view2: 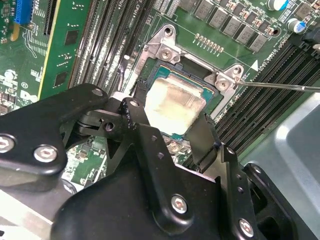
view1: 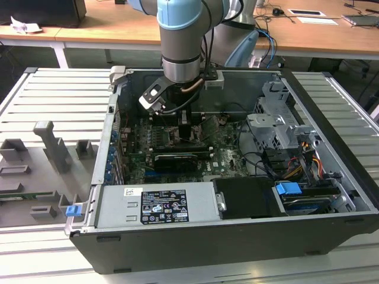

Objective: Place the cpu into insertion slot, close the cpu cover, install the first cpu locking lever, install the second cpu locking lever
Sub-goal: 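Place the cpu into insertion slot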

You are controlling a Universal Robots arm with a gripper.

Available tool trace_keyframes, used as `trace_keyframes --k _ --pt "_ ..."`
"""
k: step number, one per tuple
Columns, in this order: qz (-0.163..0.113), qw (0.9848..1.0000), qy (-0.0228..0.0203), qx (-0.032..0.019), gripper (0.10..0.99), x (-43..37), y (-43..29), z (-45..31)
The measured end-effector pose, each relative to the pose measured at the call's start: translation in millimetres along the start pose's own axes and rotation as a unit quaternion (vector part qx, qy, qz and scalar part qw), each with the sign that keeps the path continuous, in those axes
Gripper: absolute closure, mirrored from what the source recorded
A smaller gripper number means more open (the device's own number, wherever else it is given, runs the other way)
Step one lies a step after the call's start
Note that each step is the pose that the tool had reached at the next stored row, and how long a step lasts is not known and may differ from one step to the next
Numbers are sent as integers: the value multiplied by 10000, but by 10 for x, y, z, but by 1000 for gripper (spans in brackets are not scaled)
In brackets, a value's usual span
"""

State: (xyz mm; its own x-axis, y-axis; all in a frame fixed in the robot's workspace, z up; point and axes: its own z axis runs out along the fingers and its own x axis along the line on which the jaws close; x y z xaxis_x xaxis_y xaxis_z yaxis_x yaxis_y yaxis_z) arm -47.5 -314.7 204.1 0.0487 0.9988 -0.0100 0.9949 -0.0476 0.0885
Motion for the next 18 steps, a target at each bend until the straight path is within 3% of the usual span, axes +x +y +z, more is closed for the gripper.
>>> trace_keyframes --k 3,7,10,13,18 --pt "1 10000 6 0 482 -1 6 -64" --pt "0 10000 7 1 482 -8 9 -86" --pt "-1 10000 -7 8 808 -15 10 -91" --pt "-1 10000 -8 8 980 -15 11 -110" --pt "-1 10000 -9 8 980 -15 14 -139"
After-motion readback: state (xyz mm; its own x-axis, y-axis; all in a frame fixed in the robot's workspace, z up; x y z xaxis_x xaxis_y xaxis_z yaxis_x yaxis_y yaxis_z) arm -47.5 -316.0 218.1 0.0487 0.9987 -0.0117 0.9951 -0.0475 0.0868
